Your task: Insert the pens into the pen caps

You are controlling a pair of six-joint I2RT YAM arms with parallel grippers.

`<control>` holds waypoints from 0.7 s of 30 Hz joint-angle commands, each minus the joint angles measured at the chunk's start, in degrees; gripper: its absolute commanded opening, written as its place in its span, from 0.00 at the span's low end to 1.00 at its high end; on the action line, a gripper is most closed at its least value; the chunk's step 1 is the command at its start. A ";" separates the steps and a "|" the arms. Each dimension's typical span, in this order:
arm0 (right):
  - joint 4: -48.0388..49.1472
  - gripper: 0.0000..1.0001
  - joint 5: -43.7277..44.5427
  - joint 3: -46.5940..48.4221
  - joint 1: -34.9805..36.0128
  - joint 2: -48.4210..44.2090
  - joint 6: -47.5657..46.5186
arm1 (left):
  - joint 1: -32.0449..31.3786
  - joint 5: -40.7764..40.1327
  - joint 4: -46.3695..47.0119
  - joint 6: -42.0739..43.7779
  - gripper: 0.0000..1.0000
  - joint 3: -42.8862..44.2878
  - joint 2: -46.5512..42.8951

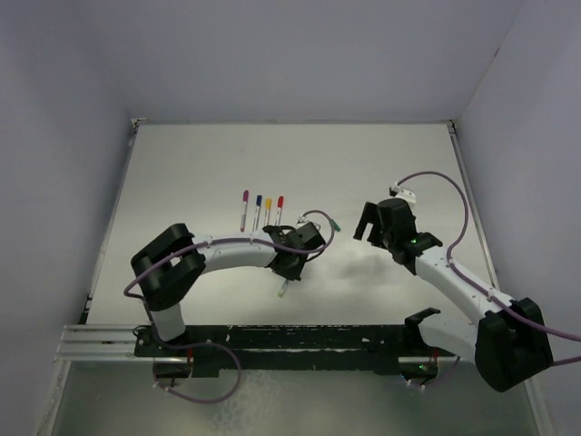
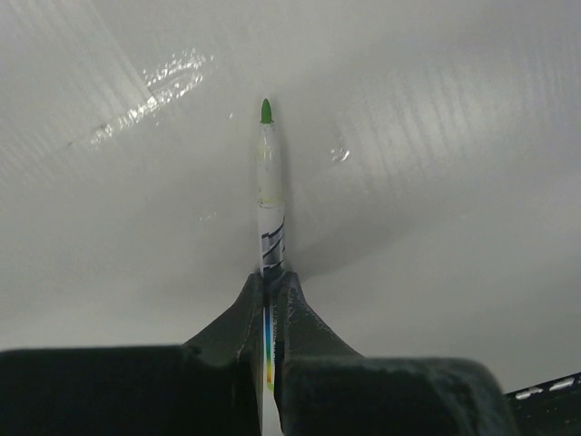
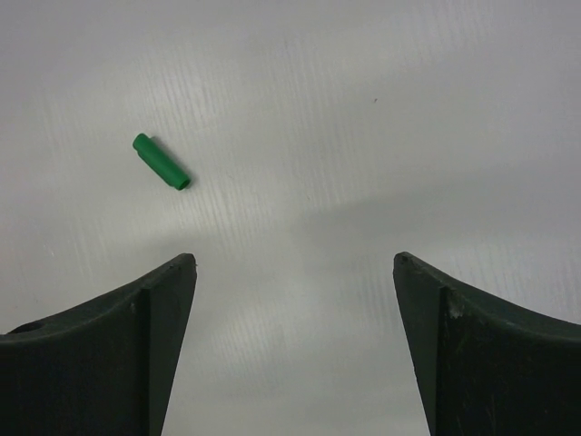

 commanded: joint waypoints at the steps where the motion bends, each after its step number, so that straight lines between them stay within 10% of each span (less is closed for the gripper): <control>1: 1.03 0.89 -1.52 5.21 -0.20 3.44 -2.78 | -0.30 0.98 -4.10 0.10 0.00 -2.61 -6.10; 21: 1.58 0.77 -12.26 21.31 -0.20 24.40 -17.43 | -0.36 6.76 9.85 1.90 0.00 -12.76 -23.73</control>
